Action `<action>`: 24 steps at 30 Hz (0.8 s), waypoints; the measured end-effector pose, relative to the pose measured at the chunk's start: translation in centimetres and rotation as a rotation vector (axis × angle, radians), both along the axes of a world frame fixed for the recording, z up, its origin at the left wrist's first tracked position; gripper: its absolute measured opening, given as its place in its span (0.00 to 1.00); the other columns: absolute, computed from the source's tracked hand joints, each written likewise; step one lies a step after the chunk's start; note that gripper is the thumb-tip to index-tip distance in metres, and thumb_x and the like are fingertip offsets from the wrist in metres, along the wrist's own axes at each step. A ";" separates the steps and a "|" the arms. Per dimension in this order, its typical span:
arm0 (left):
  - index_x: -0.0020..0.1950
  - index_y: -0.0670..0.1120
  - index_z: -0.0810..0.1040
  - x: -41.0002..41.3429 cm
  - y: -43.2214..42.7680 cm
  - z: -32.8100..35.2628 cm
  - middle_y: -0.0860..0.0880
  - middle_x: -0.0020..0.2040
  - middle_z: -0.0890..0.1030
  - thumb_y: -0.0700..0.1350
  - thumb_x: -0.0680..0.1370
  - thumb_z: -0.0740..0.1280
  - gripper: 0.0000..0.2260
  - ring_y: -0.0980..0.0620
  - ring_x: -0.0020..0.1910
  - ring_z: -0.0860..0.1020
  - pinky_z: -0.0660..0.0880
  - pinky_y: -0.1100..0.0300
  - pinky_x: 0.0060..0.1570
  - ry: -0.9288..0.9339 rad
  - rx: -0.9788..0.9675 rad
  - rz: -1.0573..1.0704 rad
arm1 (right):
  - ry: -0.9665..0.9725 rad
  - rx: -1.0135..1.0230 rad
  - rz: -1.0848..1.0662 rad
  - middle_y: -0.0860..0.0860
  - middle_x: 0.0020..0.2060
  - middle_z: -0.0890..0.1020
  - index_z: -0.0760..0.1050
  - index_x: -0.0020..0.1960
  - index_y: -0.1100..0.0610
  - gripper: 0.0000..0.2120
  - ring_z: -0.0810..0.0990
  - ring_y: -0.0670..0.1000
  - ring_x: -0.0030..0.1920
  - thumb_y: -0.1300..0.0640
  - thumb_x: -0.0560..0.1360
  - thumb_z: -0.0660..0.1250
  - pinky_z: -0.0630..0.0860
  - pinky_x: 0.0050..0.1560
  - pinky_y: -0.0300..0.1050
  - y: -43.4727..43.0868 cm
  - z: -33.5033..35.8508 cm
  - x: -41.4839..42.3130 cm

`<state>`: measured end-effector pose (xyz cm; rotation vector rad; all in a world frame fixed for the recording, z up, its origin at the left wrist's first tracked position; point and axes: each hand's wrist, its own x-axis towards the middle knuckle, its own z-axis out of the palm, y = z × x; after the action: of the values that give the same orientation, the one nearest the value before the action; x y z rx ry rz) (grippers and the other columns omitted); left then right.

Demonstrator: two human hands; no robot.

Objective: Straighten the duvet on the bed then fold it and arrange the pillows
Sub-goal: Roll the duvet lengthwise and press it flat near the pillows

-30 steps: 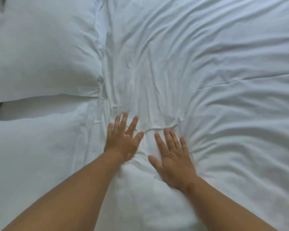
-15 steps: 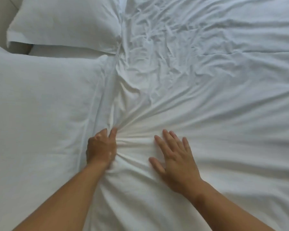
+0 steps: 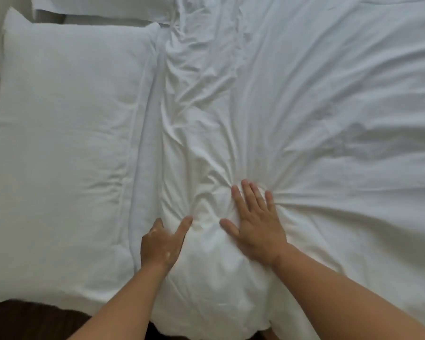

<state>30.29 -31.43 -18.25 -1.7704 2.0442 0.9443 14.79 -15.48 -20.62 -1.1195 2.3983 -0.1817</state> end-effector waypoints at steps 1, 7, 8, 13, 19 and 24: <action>0.57 0.43 0.77 0.9 0.9 -0.1 0.42 0.55 0.82 0.73 0.72 0.64 0.34 0.38 0.58 0.78 0.72 0.50 0.56 -0.013 -0.013 -0.013 | 0.002 -0.007 -0.001 0.51 0.82 0.40 0.40 0.82 0.50 0.40 0.36 0.50 0.81 0.30 0.78 0.45 0.37 0.79 0.59 0.4 -0.2 0.9; 0.63 0.42 0.79 5.4 1.4 -0.6 0.36 0.59 0.81 0.67 0.77 0.62 0.31 0.33 0.60 0.77 0.72 0.46 0.61 0.008 -0.139 -0.190 | 0.017 -0.025 -0.007 0.52 0.82 0.42 0.43 0.83 0.49 0.39 0.38 0.51 0.81 0.31 0.78 0.45 0.39 0.80 0.58 2.7 -0.9 5.5; 0.65 0.42 0.78 6.3 0.5 -0.7 0.35 0.62 0.80 0.68 0.77 0.61 0.32 0.33 0.62 0.77 0.72 0.46 0.62 -0.046 -0.158 -0.201 | 0.019 -0.010 0.035 0.52 0.82 0.42 0.43 0.83 0.49 0.38 0.38 0.51 0.81 0.32 0.79 0.45 0.39 0.80 0.58 3.5 -0.6 6.7; 0.63 0.44 0.71 6.6 -0.1 -0.7 0.36 0.61 0.77 0.65 0.80 0.59 0.26 0.36 0.59 0.77 0.73 0.46 0.59 -0.129 -0.132 -0.170 | -0.038 0.065 0.093 0.49 0.82 0.40 0.40 0.82 0.46 0.35 0.36 0.50 0.81 0.34 0.80 0.43 0.38 0.80 0.59 8.0 1.6 10.5; 0.81 0.53 0.55 3.6 6.6 1.4 0.44 0.80 0.54 0.58 0.79 0.62 0.32 0.41 0.79 0.53 0.54 0.41 0.77 0.033 -0.413 -0.657 | 0.032 0.113 -0.016 0.51 0.82 0.46 0.46 0.82 0.46 0.38 0.43 0.52 0.82 0.29 0.78 0.47 0.40 0.80 0.61 15.5 2.7 5.9; 0.81 0.61 0.42 -2.9 17.0 -0.7 0.50 0.83 0.39 0.72 0.76 0.43 0.36 0.47 0.82 0.40 0.43 0.40 0.78 0.090 -0.339 -1.219 | 0.157 0.140 -0.262 0.49 0.82 0.48 0.49 0.81 0.44 0.40 0.45 0.52 0.81 0.26 0.75 0.48 0.40 0.78 0.63 23.4 2.2 -1.8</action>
<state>27.39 -14.47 -18.90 -0.2811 2.7703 0.2787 12.99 7.94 -18.43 -0.7810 2.6470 -0.0104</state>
